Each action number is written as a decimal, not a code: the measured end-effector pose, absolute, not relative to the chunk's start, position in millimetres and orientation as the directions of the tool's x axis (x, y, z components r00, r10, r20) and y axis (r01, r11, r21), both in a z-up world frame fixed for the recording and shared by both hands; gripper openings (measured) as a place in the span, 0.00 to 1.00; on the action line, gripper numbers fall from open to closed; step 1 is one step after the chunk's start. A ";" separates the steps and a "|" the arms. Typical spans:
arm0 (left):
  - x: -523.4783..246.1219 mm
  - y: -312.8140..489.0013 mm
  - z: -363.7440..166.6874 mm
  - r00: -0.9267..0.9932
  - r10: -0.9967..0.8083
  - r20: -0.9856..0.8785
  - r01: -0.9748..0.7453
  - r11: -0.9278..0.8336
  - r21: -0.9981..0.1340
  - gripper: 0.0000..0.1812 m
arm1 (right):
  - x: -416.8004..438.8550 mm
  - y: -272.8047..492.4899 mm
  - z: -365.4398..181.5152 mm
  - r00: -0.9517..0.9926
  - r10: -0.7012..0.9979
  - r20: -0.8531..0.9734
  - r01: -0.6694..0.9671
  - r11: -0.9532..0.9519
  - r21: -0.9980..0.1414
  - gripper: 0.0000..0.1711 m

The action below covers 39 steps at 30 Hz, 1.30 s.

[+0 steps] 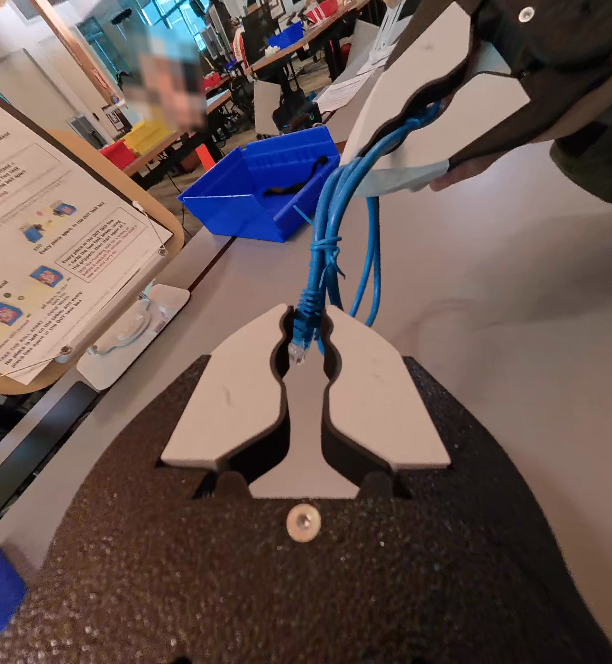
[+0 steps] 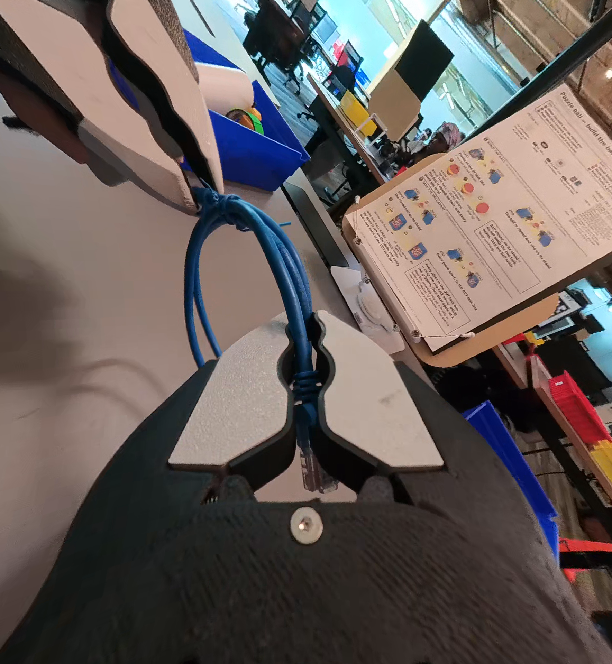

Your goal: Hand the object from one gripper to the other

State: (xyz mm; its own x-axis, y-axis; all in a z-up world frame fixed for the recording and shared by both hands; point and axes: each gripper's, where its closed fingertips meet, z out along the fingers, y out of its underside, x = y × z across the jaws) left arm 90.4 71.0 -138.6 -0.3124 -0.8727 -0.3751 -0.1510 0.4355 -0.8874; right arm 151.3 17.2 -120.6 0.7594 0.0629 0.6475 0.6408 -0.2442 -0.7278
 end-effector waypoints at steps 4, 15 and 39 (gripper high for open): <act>93.3 77.0 -126.2 -0.273 -0.910 -0.311 -0.080 0.344 -0.936 0.07 | 150.6 16.1 -114.9 0.812 0.046 0.581 0.580 -0.159 -0.799 0.13; 82.7 119.8 -79.3 -0.216 -0.962 0.168 0.184 -0.209 -0.960 0.06 | 163.7 -11.0 -73.1 0.978 0.204 0.030 -0.007 0.179 -0.984 0.53; 90.4 113.4 -81.8 -0.377 -0.744 0.551 0.186 -0.643 -0.743 0.06 | 128.9 45.1 -111.1 0.870 0.343 -0.355 -0.449 0.253 -0.857 0.04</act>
State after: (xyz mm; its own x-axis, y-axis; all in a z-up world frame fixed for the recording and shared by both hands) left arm 90.4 113.4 -81.8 -0.3774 -0.7445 0.5508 0.1857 -0.6435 -0.7426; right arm 128.9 45.1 -111.1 0.8700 0.3427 -0.3545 -0.4490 0.2534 -0.8569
